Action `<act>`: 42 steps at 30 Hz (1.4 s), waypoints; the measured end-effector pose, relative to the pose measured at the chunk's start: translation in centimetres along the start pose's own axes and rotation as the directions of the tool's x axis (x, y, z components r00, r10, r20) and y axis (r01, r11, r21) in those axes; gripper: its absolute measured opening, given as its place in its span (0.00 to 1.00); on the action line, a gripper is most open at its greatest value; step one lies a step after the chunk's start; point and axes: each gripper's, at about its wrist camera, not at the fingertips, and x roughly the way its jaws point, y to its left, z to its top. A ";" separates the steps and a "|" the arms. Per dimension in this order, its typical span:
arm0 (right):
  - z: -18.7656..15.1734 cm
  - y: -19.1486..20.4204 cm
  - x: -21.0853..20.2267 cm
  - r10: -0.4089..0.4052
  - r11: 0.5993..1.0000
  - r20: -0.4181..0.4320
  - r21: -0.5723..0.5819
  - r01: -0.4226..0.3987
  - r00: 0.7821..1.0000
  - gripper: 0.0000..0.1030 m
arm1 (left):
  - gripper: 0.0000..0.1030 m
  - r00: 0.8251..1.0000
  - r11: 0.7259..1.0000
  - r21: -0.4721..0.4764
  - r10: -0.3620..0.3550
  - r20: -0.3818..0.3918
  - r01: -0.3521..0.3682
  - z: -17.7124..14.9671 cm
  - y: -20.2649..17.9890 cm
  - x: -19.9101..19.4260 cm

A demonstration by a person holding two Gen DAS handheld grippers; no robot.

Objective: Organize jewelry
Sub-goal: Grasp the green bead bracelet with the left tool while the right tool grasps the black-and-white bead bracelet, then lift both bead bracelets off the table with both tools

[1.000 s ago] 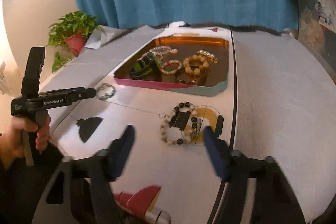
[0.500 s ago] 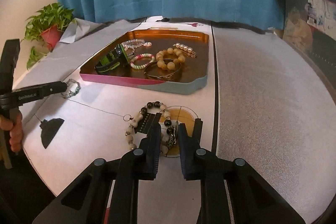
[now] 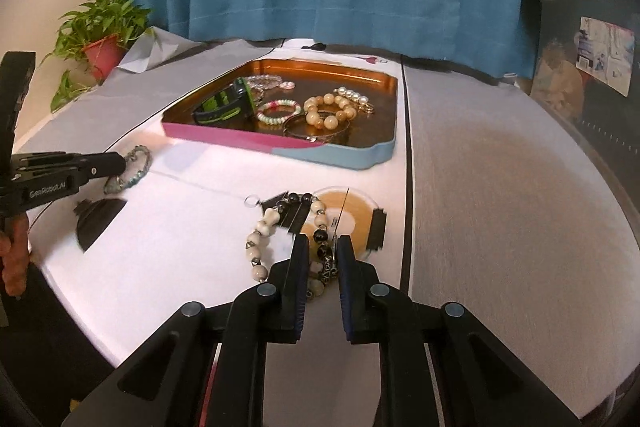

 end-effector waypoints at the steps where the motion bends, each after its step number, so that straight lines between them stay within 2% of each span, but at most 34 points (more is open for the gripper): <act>1: -0.2 0.0 -0.3 0.005 1.000 -0.004 0.000 -0.005 1.000 0.14 | 0.02 1.000 1.000 0.002 -0.018 -0.002 0.018 -0.4 -0.5 -0.4; 5: -0.9 -0.3 -1.3 0.059 0.998 -0.015 0.033 -0.058 0.998 0.14 | 0.03 0.999 0.998 0.033 -0.046 -0.010 0.046 -1.3 -2.1 -1.1; 9: -1.1 -1.0 -1.5 0.114 0.989 -0.009 0.097 -0.112 0.993 0.15 | 0.06 0.999 0.999 0.016 -0.047 -0.015 0.047 -1.1 -2.1 -1.0; 14: -1.1 -1.0 -1.4 0.125 0.990 -0.014 0.074 -0.124 0.992 0.16 | 0.10 0.998 0.998 0.005 -0.056 -0.013 0.056 -0.8 -2.0 -0.7; 18: -1.1 -0.7 -1.4 0.115 0.993 -0.013 0.043 -0.114 0.993 0.19 | 0.21 0.999 0.998 0.053 -0.037 -0.007 0.037 -0.8 -2.9 -0.5; 20: -1.0 -0.3 -1.3 0.102 0.994 -0.014 0.025 -0.102 0.995 0.20 | 0.18 1.000 0.991 0.132 0.024 -0.006 -0.023 -0.8 -4.1 -0.3; 22: -1.0 0.3 -1.3 0.079 0.997 -0.021 -0.017 -0.079 0.997 0.19 | 0.04 1.000 0.989 0.150 0.011 -0.029 -0.006 -0.5 -4.6 -0.1; 24: -0.9 0.7 -1.3 0.075 0.995 -0.026 -0.058 -0.077 0.997 0.14 | 0.04 0.998 0.989 0.147 0.012 -0.061 -0.003 -0.1 -4.8 0.0; 27: -0.6 0.5 -1.2 0.108 0.993 -0.036 -0.041 -0.110 0.993 0.13 | 0.03 0.996 0.995 0.099 -0.016 -0.092 0.025 0.1 -4.5 -0.1; 29: -0.5 0.5 -1.4 0.102 0.994 -0.035 -0.025 -0.103 0.994 0.10 | 0.03 0.995 0.996 0.066 -0.048 -0.088 0.054 0.1 -4.2 -0.7; 31: -0.3 0.7 -1.9 0.103 0.995 -0.030 -0.004 -0.103 0.994 0.02 | 0.03 0.995 0.996 0.040 -0.072 -0.072 0.075 0.2 -4.0 -1.4; 34: -0.1 1.7 -2.4 0.078 0.997 -0.029 -0.025 -0.078 0.997 0.02 | 0.03 0.994 0.995 0.016 -0.092 -0.060 0.094 0.4 -3.9 -1.9; 36: -0.3 2.1 -2.1 0.062 0.997 -0.040 -0.035 -0.063 0.997 0.02 | 0.03 0.992 0.995 0.004 -0.098 -0.079 0.099 0.3 -3.9 -1.6; 42: -0.8 1.3 -2.9 0.054 0.999 -0.012 0.007 -0.054 0.998 0.02 | 0.03 0.990 0.996 -0.009 -0.091 -0.105 0.091 -0.4 -4.2 -1.6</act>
